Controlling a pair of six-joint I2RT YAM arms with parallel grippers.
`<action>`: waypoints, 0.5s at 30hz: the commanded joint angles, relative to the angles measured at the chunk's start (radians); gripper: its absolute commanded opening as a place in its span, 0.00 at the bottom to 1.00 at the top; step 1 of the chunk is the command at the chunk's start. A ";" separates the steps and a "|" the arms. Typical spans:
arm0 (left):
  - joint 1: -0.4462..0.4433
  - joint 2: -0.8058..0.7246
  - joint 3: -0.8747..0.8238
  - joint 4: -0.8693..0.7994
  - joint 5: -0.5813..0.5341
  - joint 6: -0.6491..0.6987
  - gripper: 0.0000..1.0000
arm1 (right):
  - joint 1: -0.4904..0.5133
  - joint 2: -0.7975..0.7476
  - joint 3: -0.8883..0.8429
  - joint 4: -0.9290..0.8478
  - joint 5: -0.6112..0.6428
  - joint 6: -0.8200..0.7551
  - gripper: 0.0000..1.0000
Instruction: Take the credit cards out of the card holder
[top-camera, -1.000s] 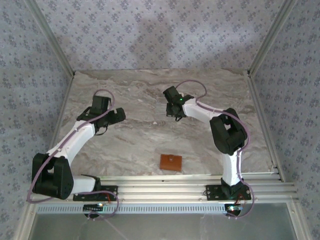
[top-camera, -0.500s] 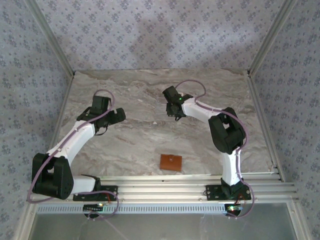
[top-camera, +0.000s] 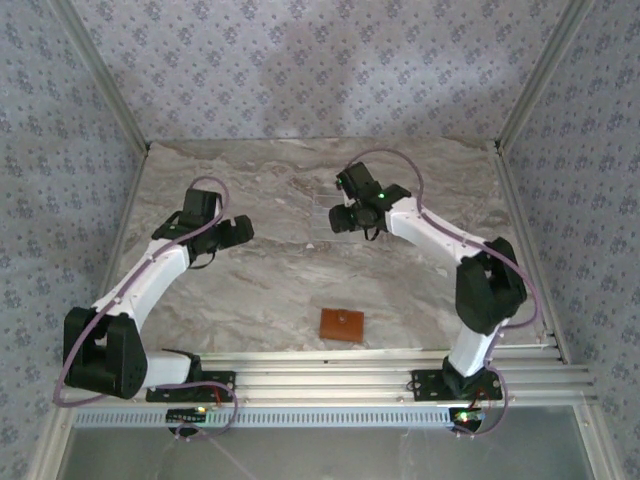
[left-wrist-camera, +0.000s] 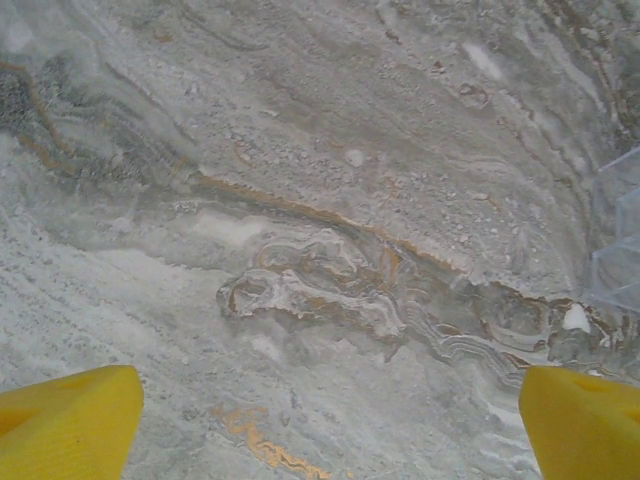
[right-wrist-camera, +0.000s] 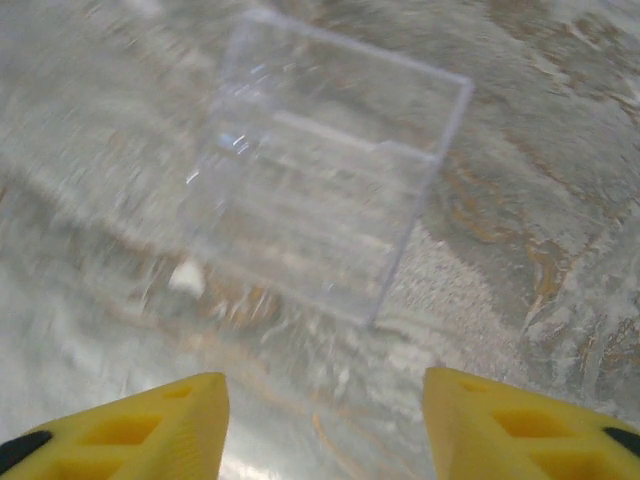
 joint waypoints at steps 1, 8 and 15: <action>-0.004 -0.002 0.039 -0.032 0.019 0.029 0.97 | 0.054 -0.056 -0.042 -0.168 -0.165 -0.327 0.63; -0.004 0.006 0.069 -0.058 0.017 0.045 0.98 | 0.225 -0.077 -0.108 -0.351 -0.100 -0.467 0.71; -0.004 0.001 0.090 -0.091 0.011 0.040 0.98 | 0.378 -0.063 -0.207 -0.342 -0.057 -0.446 1.00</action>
